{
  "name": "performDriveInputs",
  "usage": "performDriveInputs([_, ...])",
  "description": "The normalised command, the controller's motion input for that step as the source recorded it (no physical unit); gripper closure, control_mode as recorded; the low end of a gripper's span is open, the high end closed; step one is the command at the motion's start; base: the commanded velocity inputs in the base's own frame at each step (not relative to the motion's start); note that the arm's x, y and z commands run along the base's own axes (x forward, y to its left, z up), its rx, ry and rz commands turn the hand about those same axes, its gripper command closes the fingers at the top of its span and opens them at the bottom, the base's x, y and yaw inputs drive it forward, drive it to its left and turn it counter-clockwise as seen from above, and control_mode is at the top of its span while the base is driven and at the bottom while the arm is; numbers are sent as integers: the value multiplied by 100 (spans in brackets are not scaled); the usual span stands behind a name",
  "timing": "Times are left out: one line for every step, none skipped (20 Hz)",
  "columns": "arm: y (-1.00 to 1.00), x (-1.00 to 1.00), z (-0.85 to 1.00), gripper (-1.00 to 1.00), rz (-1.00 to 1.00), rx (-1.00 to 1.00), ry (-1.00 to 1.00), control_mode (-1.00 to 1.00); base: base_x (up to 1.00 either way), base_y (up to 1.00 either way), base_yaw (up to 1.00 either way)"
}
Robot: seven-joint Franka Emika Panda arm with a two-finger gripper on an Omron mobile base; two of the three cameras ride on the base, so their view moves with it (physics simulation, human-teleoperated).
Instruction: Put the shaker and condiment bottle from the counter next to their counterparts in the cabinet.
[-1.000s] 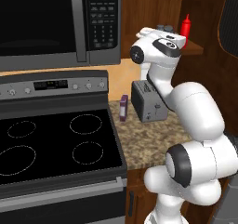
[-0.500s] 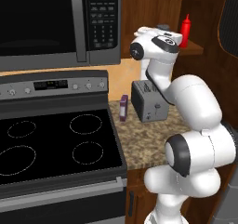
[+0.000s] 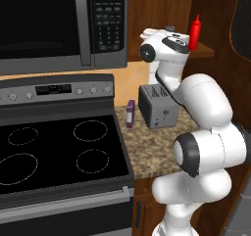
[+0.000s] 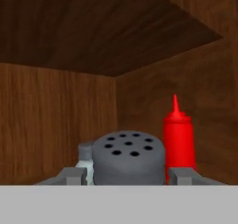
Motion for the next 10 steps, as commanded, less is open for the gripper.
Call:
performDriveInputs([-6,17,-21,100,11,0,0,-100,0,0,0])
performDriveInputs([-4,18,-23,100,11,0,0,-100,0,0,0])
performDriveInputs([-3,21,-24,100,10,0,0,-100,0,0,0])
performDriveInputs([-5,27,-21,100,10,0,0,-100,0,0,0])
performDriveInputs([-4,34,-18,100,10,0,0,-100,0,0,0])
performDriveInputs([-4,37,-15,100,10,0,1,-100,0,0,0])
performDriveInputs([0,44,-14,100,9,0,2,-100,0,0,0])
performDriveInputs([0,48,-12,100,9,0,3,-100,0,0,0])
performDriveInputs([0,51,-13,100,8,0,3,-100,0,0,0])
performDriveInputs([0,56,-11,100,8,0,4,-100,0,0,0])
